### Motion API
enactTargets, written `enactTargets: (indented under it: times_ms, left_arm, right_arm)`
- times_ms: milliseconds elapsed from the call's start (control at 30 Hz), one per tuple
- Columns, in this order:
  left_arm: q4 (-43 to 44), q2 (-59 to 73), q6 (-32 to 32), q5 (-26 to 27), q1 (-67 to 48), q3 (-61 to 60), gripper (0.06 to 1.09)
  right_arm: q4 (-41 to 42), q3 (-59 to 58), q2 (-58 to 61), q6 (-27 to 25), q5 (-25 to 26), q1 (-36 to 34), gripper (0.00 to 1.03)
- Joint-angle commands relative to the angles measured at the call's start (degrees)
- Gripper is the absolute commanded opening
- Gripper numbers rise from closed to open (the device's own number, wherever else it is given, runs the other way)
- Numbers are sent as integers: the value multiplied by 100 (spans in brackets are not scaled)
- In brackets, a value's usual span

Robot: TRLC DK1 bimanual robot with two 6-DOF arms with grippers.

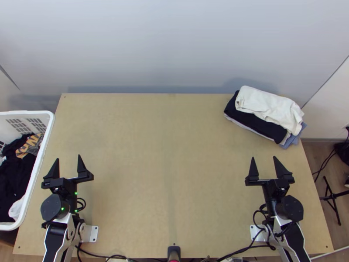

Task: Fold the t-shirt

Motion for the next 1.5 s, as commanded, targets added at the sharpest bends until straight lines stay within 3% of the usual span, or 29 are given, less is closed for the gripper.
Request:
enactTargets:
  times_ms: [0, 767, 867, 1100, 1300, 1467]
  left_arm:
    - [1, 1, 2, 0, 1, -6, 104]
    - [1, 1, 2, 0, 1, 3, 104]
    - [1, 1, -956, 26, -69, 3, 104]
    - [247, -8, -1484, 88, -166, 3, 104]
    - [827, -8, -1159, 70, -8, 117, 104]
    - [1117, -8, -517, 97, -166, 188, 104]
  right_arm:
    - [3, 1, -1, 1, 1, 2, 99]
    - [3, 1, -1, 1, 1, 2, 99]
    - [3, 1, -1, 1, 1, 2, 99]
    - [3, 1, -1, 1, 1, 2, 99]
    - [3, 1, -1, 1, 1, 2, 99]
    - [3, 1, -1, 1, 1, 2, 99]
